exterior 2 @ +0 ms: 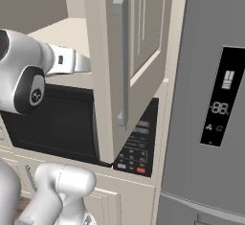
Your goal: Pick the avocado and bread from the counter and place them on the plate. Then pick the jam from the cabinet and place it next to the plate. Lastly close the cabinet door.
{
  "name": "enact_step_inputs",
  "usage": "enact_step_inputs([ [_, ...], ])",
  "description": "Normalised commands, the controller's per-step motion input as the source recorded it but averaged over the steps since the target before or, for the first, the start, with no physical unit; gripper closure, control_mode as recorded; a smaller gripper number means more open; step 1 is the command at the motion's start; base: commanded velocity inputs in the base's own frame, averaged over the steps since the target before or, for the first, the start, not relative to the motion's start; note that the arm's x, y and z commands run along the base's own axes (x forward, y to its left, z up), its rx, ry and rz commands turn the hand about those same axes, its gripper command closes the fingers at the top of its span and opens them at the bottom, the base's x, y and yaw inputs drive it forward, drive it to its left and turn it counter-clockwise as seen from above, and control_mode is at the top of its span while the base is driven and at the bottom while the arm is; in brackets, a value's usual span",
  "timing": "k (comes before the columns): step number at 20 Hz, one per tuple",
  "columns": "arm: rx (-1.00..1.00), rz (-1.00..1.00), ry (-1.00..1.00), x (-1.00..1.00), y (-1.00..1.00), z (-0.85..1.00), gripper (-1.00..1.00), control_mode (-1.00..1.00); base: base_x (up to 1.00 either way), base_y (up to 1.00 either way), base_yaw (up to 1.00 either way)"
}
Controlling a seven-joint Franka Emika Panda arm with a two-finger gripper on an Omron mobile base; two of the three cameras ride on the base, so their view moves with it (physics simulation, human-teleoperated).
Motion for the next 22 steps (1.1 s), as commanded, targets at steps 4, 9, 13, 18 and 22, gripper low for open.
enact_step_inputs([
  [4, 0.01, 0.0, 0.0, 0.0, 0.0, 0.41, -1.0, -1.0, 0.0, 0.0, 0.0],
  [9, 0.0, 0.0, 0.0, 0.0, 0.0, 0.05, -1.0, -1.0, 0.0, 0.0, 0.0],
  [13, 0.0, 0.0, 0.0, 0.07, 0.0, 0.0, -1.0, -1.0, 0.0, 0.0, 0.0],
  [18, 0.01, 0.0, 0.0, 0.17, 0.0, 0.0, -1.0, -1.0, 0.0, 0.0, 0.0],
  [22, 0.01, 0.0, 0.0, 0.24, 0.0, 0.0, -1.0, -1.0, 0.0, 0.0, 0.0],
])
